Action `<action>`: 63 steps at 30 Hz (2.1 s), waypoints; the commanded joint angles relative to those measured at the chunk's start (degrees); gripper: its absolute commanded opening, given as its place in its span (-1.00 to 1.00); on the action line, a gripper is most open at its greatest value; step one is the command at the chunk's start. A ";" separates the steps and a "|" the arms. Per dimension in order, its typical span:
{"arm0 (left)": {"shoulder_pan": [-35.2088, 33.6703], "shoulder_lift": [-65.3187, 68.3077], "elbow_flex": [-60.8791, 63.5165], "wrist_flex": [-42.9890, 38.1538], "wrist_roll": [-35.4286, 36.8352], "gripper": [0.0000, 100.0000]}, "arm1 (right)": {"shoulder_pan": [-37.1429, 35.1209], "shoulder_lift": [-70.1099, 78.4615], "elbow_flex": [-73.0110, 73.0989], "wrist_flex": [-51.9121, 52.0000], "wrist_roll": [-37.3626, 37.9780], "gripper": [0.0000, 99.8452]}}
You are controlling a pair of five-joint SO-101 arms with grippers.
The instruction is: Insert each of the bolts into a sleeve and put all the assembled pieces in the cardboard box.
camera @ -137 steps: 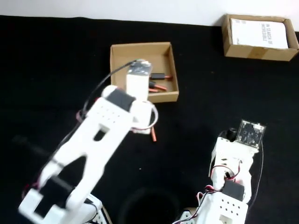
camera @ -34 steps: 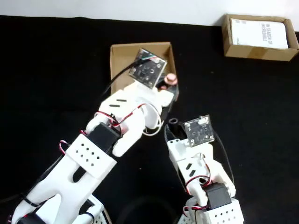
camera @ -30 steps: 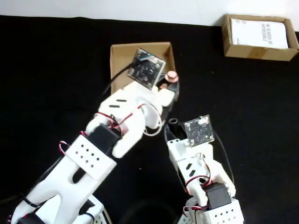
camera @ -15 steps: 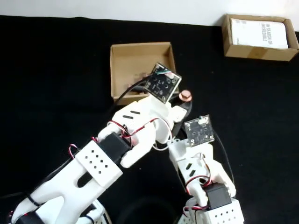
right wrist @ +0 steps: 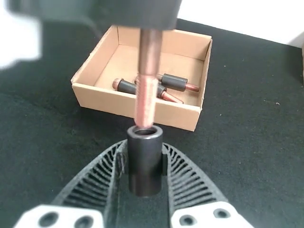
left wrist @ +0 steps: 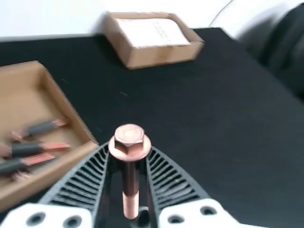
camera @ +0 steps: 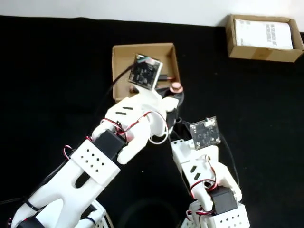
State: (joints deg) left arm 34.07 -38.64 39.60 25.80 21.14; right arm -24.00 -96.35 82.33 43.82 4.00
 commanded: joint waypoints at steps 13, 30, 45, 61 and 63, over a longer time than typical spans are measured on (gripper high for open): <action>-0.13 -1.71 0.13 -0.70 1.58 -0.98 | -0.13 -0.57 -3.21 -1.36 0.44 -0.99; 5.93 -1.89 6.46 3.16 1.76 -0.98 | 4.18 -0.57 -3.30 -7.96 0.79 -0.99; 5.41 -2.15 -5.23 35.34 1.23 -0.41 | 4.18 -0.31 -3.30 -7.87 0.79 -0.99; -17.10 -35.03 -12.97 53.98 -22.51 -0.98 | 15.69 22.11 -28.97 -7.96 0.44 -0.99; -23.60 -40.57 -6.46 50.99 -24.35 -0.98 | 14.46 28.97 -34.68 -7.96 0.70 -0.99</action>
State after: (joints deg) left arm 18.86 -72.57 26.86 80.57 -0.40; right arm -8.97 -75.69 57.98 37.67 4.53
